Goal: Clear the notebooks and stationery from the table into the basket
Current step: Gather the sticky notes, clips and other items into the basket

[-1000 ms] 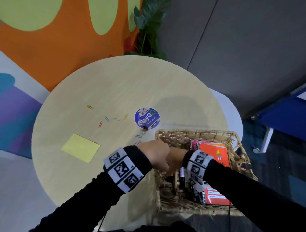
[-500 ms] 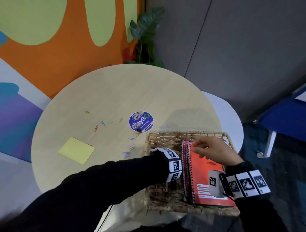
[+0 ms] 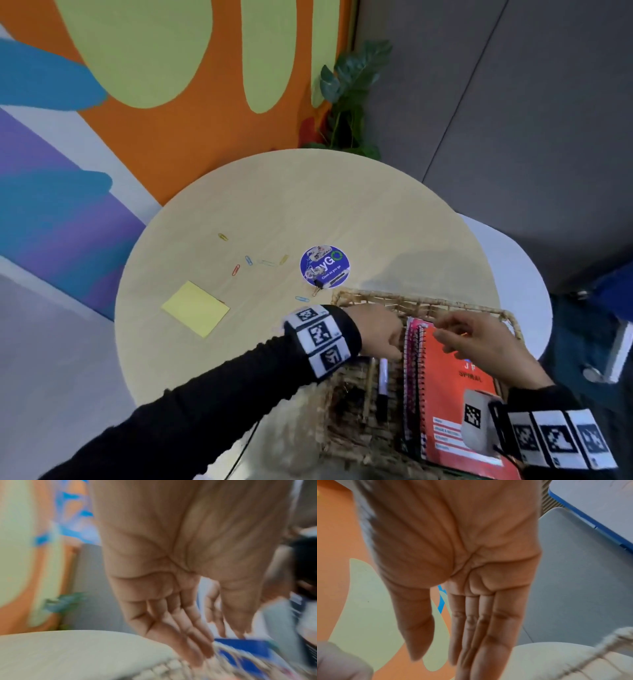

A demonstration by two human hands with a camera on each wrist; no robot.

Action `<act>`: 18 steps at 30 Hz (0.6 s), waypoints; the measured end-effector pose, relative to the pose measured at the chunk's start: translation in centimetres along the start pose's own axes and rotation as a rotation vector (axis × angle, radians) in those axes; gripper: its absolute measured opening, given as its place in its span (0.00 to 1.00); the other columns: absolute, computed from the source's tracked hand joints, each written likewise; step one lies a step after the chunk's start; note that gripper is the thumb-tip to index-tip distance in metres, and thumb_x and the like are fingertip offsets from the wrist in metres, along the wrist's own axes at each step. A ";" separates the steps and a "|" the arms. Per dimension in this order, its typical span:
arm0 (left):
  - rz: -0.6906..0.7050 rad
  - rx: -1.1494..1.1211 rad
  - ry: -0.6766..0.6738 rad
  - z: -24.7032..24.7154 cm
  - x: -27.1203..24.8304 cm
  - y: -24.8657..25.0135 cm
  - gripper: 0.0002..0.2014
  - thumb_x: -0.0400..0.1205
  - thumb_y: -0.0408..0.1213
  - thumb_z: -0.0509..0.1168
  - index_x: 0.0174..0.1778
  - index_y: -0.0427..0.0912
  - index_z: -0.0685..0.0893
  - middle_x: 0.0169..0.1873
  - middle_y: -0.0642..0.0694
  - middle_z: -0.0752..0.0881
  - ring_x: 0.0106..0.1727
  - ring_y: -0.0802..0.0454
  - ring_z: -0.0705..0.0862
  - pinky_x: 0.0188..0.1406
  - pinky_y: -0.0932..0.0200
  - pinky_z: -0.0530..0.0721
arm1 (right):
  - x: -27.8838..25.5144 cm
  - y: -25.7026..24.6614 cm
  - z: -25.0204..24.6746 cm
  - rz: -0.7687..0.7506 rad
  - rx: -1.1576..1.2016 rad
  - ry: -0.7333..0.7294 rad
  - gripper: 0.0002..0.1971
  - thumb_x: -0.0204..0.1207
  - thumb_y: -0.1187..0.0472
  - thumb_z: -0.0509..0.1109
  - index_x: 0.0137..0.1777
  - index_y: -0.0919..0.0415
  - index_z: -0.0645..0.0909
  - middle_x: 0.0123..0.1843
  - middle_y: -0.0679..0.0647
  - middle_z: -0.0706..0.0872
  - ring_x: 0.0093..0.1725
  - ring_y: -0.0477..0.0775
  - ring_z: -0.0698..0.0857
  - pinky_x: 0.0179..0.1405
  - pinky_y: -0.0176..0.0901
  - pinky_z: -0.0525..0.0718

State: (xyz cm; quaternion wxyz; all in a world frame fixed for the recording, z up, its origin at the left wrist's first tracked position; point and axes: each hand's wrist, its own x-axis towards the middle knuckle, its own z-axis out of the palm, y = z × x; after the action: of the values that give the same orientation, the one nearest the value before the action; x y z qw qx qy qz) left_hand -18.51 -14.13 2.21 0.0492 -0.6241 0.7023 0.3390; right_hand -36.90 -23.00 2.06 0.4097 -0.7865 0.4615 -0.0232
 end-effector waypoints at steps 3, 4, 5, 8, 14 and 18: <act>-0.077 -0.302 0.431 -1.4 -3.8 -6.6 0.11 0.79 0.43 0.64 0.49 0.40 0.85 0.43 0.42 0.89 0.45 0.46 0.86 0.46 0.54 0.84 | 1.5 -3.6 0.0 -0.076 0.110 0.057 0.02 0.74 0.61 0.74 0.42 0.53 0.87 0.34 0.54 0.91 0.31 0.48 0.89 0.41 0.51 0.89; -0.153 -0.308 0.519 -1.2 -5.2 -9.3 0.11 0.79 0.43 0.64 0.50 0.40 0.84 0.44 0.42 0.89 0.45 0.45 0.86 0.48 0.53 0.84 | 2.2 -5.2 0.2 -0.106 0.148 0.066 0.02 0.74 0.62 0.74 0.42 0.54 0.87 0.34 0.54 0.91 0.32 0.50 0.88 0.42 0.52 0.88; -0.246 -0.278 0.557 -0.7 -6.6 -12.0 0.11 0.80 0.42 0.64 0.52 0.41 0.84 0.45 0.42 0.89 0.47 0.44 0.86 0.50 0.54 0.83 | 3.0 -7.1 0.6 -0.136 0.189 0.067 0.03 0.74 0.64 0.74 0.42 0.56 0.87 0.35 0.55 0.90 0.33 0.53 0.88 0.42 0.52 0.87; -0.561 -0.193 0.474 1.8 -10.2 -20.8 0.14 0.81 0.44 0.64 0.59 0.41 0.81 0.55 0.41 0.86 0.57 0.43 0.83 0.56 0.54 0.79 | 6.1 -12.7 2.4 -0.242 0.236 0.037 0.05 0.74 0.68 0.73 0.40 0.58 0.85 0.35 0.57 0.88 0.35 0.57 0.88 0.41 0.51 0.87; -0.816 0.005 0.143 5.3 -14.2 -30.0 0.34 0.73 0.43 0.74 0.73 0.48 0.68 0.68 0.42 0.72 0.69 0.42 0.72 0.64 0.46 0.81 | 12.2 -21.2 9.4 -0.327 0.067 -0.146 0.04 0.74 0.66 0.70 0.43 0.64 0.86 0.34 0.52 0.88 0.33 0.50 0.88 0.40 0.43 0.87; -0.697 0.222 0.003 5.5 -13.5 -31.5 0.50 0.62 0.48 0.81 0.75 0.55 0.57 0.69 0.43 0.65 0.69 0.41 0.67 0.59 0.43 0.80 | 16.7 -24.4 15.7 -0.310 -0.094 -0.247 0.06 0.73 0.68 0.67 0.41 0.69 0.85 0.34 0.51 0.85 0.36 0.53 0.87 0.44 0.49 0.89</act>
State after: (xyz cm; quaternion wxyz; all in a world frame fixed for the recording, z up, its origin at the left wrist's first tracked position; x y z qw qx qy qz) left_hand 11.18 0.50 -8.40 0.2283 -0.8174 0.4799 0.2224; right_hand -3.58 -19.82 2.24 0.4174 -0.8634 0.2816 0.0324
